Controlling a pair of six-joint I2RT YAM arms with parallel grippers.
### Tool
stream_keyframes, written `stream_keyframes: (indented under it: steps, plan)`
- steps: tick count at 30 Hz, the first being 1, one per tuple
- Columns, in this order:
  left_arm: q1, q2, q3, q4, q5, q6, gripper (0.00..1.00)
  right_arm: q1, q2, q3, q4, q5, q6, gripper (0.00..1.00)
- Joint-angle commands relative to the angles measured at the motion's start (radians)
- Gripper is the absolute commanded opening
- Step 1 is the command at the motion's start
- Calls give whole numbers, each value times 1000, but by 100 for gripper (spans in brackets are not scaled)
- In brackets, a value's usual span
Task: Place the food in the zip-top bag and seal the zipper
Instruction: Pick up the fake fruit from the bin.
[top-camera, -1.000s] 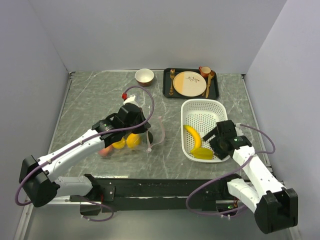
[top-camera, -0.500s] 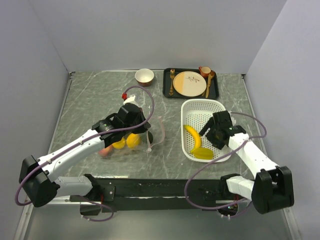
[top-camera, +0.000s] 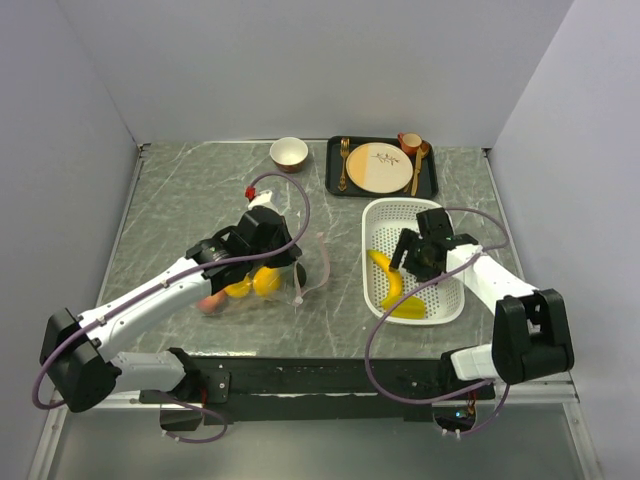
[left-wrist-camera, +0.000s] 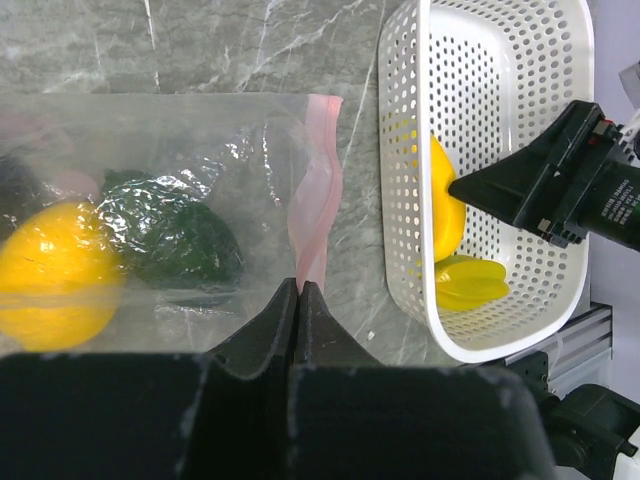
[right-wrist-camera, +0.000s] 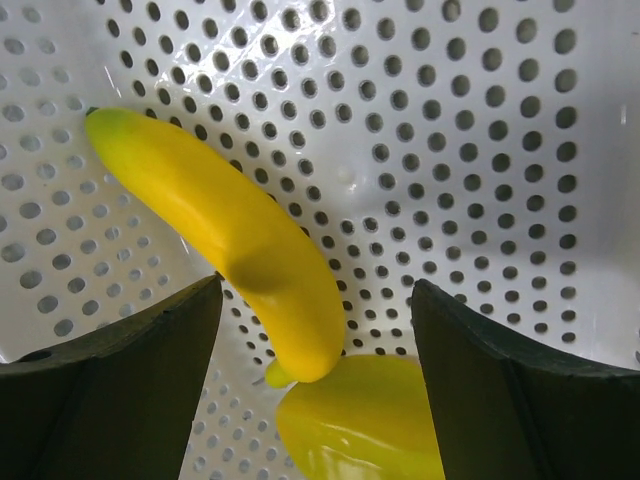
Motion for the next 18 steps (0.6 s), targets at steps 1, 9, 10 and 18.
stream_keyframes:
  steps: [1,9,10,18]
  plan:
    - [-3,5,38,27,8,14,1,10,48,47,37,-62,-51,81]
    - [-3,11,41,24,8,14,1,13,94,33,69,-97,-49,70]
    - [-3,10,41,22,5,14,1,13,95,32,71,-100,-52,67]
    - [-3,-4,29,13,-6,11,1,13,92,36,91,-88,-49,30]
